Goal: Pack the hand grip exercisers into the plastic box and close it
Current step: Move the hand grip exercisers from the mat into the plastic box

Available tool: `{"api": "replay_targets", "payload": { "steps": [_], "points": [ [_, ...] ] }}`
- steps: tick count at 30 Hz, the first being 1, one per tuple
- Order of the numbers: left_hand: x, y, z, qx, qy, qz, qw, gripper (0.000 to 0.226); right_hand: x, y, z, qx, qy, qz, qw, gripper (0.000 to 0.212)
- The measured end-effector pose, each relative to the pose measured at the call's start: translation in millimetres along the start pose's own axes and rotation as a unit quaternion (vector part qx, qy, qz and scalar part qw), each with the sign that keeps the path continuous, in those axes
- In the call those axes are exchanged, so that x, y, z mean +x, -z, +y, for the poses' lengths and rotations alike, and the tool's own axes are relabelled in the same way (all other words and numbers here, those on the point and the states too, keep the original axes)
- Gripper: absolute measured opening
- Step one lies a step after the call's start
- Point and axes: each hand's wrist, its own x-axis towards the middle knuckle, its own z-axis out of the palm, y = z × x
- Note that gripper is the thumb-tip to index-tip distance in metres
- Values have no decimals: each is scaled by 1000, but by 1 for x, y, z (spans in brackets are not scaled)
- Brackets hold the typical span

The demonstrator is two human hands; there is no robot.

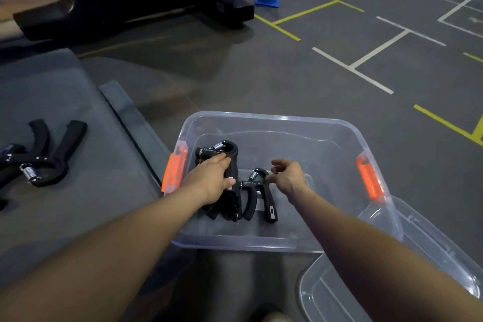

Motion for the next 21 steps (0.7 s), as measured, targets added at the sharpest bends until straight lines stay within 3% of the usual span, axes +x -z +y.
{"api": "replay_targets", "payload": {
  "steps": [4, 10, 15, 21],
  "points": [
    [-25, 35, -2, -8, 24, 74, 997, 46, -26, 5, -44, -20, 39, -11, 999, 50],
    [-78, 104, -32, -20, 84, 138, 987, 48, -77, -14, -124, -55, 113, -51, 991, 48],
    [-123, 140, -65, -17, 112, 161, 980, 46, -116, -65, -168, -61, 150, -86, 983, 50],
    [-153, 137, -146, -32, 179, 166, 969, 45, -125, -157, -191, -86, 158, -130, 975, 54]
  ]
}}
